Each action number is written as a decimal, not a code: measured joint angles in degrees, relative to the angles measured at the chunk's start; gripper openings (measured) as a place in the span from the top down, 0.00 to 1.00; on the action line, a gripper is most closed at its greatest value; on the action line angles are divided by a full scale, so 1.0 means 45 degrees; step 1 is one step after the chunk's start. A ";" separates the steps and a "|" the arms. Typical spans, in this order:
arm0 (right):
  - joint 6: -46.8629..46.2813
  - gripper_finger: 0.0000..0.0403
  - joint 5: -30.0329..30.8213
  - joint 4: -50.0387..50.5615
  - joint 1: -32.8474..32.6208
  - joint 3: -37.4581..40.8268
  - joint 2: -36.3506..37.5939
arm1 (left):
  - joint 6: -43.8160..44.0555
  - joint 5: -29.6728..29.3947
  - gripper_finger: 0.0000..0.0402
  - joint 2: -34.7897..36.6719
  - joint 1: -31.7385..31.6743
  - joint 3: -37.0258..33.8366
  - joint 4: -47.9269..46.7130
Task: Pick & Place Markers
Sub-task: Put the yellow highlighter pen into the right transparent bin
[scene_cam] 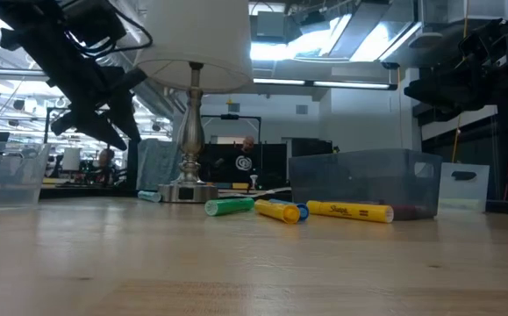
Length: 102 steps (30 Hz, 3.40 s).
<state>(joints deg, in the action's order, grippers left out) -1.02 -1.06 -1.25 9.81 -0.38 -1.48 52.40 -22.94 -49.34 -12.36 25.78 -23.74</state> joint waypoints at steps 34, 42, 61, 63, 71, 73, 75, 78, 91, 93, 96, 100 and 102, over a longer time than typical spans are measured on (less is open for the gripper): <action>-0.0064 0.78 -0.0005 -0.0417 -0.0001 0.0005 -0.0002 | -0.2496 -0.0788 0.61 -0.0005 0.1180 0.0000 -0.0114; -0.2749 0.78 -0.0001 -0.0700 0.0001 0.0005 0.0000 | -0.2514 -0.0565 0.61 -0.0005 0.1287 0.0000 -0.0022; -0.2967 0.78 -0.1496 -0.6269 -0.0847 -0.0071 -0.3768 | -0.3933 0.0686 0.61 -0.0005 0.2189 0.0000 0.0003; -0.2609 0.78 -0.0978 -0.6649 -0.1309 -0.0535 -0.5042 | -0.4100 0.0691 0.61 -0.0005 0.2361 0.0000 0.0116; -0.0577 0.78 0.0347 -0.6808 -0.2769 -0.4357 -1.0787 | -0.4820 0.0491 0.61 -0.0005 0.2861 0.0000 0.0637; -0.0263 0.78 0.0653 -0.6610 -0.2897 -0.5331 -1.2249 | -0.4909 0.0352 0.61 -0.0005 0.2861 0.0000 0.0613; -0.0243 0.78 0.1062 -0.6647 -0.2926 -0.6293 -1.3647 | -0.5321 0.0275 0.61 -0.0005 0.2861 0.0000 0.0598; -0.0254 0.78 0.1693 -0.6601 -0.2926 -0.7594 -1.5718 | -0.6012 -0.0064 0.61 -0.0005 0.2861 0.0000 0.0544; 0.0878 0.78 0.4005 -0.2213 -0.2974 -1.2671 -2.0666 | -1.2309 -0.2072 0.61 -0.0532 0.2855 0.0000 -0.0080; 0.1032 0.78 0.4002 -0.2223 -0.3102 -1.2857 -2.0759 | -1.3166 -0.2242 0.61 -0.0947 0.2785 -0.0005 -0.0147; 0.1025 0.78 0.3995 -0.2278 -0.3280 -1.2949 -2.0759 | -1.3849 -0.2361 0.61 -0.1722 0.2491 0.0001 0.0028; 0.0974 0.78 0.4002 -0.2360 -0.3515 -1.2954 -2.0759 | -1.4145 -0.2883 0.61 -0.2747 0.2069 -0.0024 0.0100; 0.0853 0.78 0.4002 -0.2416 -0.3607 -1.2954 -2.0759 | -1.4189 -0.3420 0.61 -0.3135 0.1909 -0.0014 0.0650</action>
<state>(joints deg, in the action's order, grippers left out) 2.82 16.95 -12.12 -6.42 -58.67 -94.89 -11.45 -38.33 -63.45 -3.77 25.72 -20.81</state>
